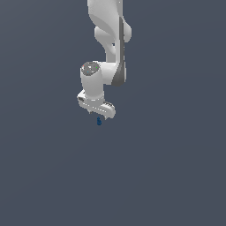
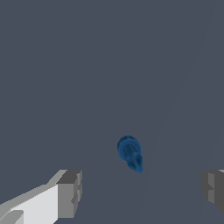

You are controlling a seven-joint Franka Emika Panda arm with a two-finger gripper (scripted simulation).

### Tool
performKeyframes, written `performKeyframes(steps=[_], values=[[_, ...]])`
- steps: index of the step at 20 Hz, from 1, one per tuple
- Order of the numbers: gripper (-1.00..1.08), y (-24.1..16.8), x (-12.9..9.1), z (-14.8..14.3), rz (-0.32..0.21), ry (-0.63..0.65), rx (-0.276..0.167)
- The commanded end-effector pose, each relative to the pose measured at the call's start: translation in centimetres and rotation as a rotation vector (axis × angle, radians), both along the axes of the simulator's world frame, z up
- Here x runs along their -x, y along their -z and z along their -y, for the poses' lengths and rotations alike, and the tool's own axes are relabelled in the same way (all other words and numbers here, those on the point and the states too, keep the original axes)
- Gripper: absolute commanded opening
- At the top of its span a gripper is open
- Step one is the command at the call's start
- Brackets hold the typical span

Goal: Pick up the object and move it to a goal position.

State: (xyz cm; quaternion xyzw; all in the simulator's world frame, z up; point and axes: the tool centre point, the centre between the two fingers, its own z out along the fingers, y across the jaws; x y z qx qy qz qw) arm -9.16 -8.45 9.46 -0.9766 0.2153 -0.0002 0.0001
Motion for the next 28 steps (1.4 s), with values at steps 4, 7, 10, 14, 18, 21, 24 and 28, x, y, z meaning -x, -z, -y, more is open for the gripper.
performKeyframes(steps=[4, 7, 10, 14, 18, 21, 24, 28], values=[[1.00, 0.2, 0.2, 0.1, -0.001, 0.009, 0.000], [1.00, 0.6, 0.3, 0.1, -0.001, 0.010, 0.000], [1.00, 1.6, 0.3, 0.1, -0.001, 0.010, 0.000], [1.00, 3.5, 0.4, 0.1, -0.001, 0.012, 0.000], [1.00, 4.8, 0.4, 0.1, -0.001, 0.014, 0.000], [1.00, 5.2, 0.4, 0.1, -0.001, 0.014, 0.000], [-1.00, 5.2, 0.4, 0.2, 0.000, 0.014, 0.000], [-1.00, 5.2, 0.4, 0.2, 0.000, 0.014, 0.000]])
